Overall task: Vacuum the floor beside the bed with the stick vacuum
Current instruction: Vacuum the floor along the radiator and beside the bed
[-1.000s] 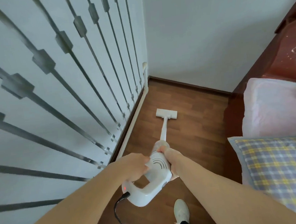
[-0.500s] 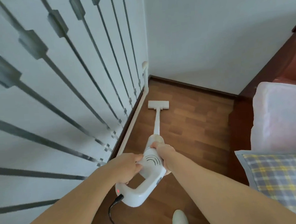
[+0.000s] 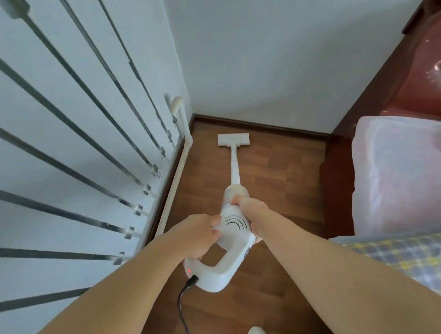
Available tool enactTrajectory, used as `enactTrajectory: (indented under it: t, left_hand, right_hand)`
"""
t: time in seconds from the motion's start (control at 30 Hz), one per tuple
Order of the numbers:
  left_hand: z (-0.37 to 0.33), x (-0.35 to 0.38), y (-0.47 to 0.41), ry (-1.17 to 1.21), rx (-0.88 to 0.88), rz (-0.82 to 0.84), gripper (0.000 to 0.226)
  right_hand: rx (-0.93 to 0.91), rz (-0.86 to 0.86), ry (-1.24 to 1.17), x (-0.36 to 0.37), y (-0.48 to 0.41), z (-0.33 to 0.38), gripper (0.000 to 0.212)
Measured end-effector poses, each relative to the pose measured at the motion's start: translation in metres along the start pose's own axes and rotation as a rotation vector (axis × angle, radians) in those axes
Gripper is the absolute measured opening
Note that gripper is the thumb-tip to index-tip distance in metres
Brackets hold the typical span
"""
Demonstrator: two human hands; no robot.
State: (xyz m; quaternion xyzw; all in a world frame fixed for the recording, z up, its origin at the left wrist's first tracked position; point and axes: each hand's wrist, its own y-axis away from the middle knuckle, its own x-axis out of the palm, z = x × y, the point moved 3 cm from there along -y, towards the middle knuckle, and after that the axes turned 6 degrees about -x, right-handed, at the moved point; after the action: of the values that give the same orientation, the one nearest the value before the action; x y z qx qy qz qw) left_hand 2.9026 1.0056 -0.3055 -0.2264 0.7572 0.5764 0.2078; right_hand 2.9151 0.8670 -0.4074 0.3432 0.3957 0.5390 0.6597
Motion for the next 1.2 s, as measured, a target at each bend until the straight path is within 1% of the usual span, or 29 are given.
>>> enactTrajectory:
  t: [0.1, 0.2, 0.43, 0.57, 0.67, 0.77, 0.9, 1.2]
  left_hand:
    - [-0.026, 0.002, -0.013, -0.064, 0.076, 0.010, 0.045]
    - [-0.052, 0.007, -0.023, -0.117, 0.152, 0.036, 0.036]
    - [-0.111, 0.027, -0.024, -0.308, 0.241, 0.066, 0.035]
    - [-0.128, 0.039, -0.016, -0.297, 0.258, 0.085, 0.030]
    - [-0.134, 0.050, -0.006, -0.338, 0.263, 0.083, 0.029]
    - [-0.132, 0.063, 0.008, -0.384, 0.265, 0.077, 0.029]
    - [-0.121, 0.080, 0.032, -0.355, 0.236, 0.072, 0.029]
    - [-0.097, 0.120, 0.106, -0.454, 0.212, 0.084, 0.034]
  right_hand:
    - [0.024, -0.032, -0.070, -0.031, -0.002, -0.006, 0.050]
    - [0.039, -0.072, -0.132, -0.063, -0.003, -0.016, 0.044]
    - [0.078, -0.125, -0.218, -0.121, 0.009, -0.047, 0.041]
    - [0.103, -0.128, -0.266, -0.139, 0.017, -0.066, 0.044]
    - [0.104, -0.134, -0.280, -0.143, 0.025, -0.079, 0.041]
    - [0.104, -0.112, -0.273, -0.139, 0.033, -0.095, 0.045]
    - [0.107, -0.089, -0.252, -0.128, 0.051, -0.118, 0.045]
    - [0.111, -0.060, -0.246, -0.097, 0.117, -0.174, 0.046]
